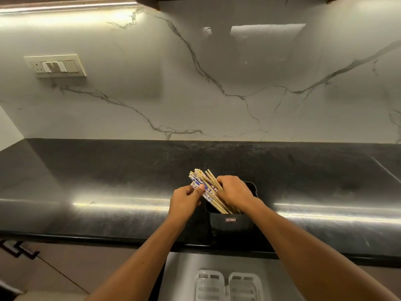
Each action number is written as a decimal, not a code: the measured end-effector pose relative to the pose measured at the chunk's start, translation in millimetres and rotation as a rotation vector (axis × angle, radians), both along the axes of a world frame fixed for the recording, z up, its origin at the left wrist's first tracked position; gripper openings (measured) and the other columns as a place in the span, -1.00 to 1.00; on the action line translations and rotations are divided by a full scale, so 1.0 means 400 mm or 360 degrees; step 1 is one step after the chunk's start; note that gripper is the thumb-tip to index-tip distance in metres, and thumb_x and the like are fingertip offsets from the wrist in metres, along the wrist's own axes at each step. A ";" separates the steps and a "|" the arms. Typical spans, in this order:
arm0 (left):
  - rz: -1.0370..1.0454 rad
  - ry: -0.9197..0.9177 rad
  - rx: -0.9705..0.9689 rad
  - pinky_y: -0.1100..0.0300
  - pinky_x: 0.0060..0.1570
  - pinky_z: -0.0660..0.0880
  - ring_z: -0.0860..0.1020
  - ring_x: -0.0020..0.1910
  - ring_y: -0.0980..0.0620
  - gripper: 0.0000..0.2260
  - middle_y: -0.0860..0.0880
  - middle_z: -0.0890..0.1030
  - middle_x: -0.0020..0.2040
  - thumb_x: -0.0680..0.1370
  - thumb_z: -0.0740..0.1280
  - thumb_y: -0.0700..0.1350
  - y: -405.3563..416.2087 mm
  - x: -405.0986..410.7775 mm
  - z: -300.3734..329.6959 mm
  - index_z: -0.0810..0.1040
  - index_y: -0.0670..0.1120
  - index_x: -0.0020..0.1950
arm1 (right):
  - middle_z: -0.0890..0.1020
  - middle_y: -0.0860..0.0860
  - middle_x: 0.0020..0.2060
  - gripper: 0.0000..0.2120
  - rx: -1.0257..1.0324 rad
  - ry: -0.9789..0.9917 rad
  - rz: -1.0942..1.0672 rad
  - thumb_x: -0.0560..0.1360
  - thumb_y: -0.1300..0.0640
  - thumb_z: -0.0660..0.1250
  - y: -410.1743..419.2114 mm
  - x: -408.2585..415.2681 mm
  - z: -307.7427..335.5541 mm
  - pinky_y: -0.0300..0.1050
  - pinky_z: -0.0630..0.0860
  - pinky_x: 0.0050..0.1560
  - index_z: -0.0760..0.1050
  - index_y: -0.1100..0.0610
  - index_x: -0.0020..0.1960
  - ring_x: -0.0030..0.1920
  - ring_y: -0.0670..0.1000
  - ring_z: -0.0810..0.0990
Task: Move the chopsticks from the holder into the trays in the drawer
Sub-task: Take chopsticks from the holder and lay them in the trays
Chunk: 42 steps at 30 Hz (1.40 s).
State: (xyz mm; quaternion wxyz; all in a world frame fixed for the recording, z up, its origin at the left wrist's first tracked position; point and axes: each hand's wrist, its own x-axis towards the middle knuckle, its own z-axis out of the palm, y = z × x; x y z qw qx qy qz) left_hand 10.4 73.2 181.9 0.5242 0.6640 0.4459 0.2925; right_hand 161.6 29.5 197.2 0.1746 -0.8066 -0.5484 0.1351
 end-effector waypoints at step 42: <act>-0.0672 -0.0726 -0.0822 0.18 -0.22 0.58 0.57 -0.35 0.05 -0.80 -0.09 0.58 -0.28 0.63 0.18 -0.15 -0.181 -0.025 0.104 0.53 -0.24 0.10 | 0.63 0.11 -0.01 -0.62 0.0550 0.0976 -0.0158 0.52 0.22 0.33 -0.128 -0.039 0.322 -0.01 0.61 0.05 0.38 0.17 0.32 -0.02 0.08 0.66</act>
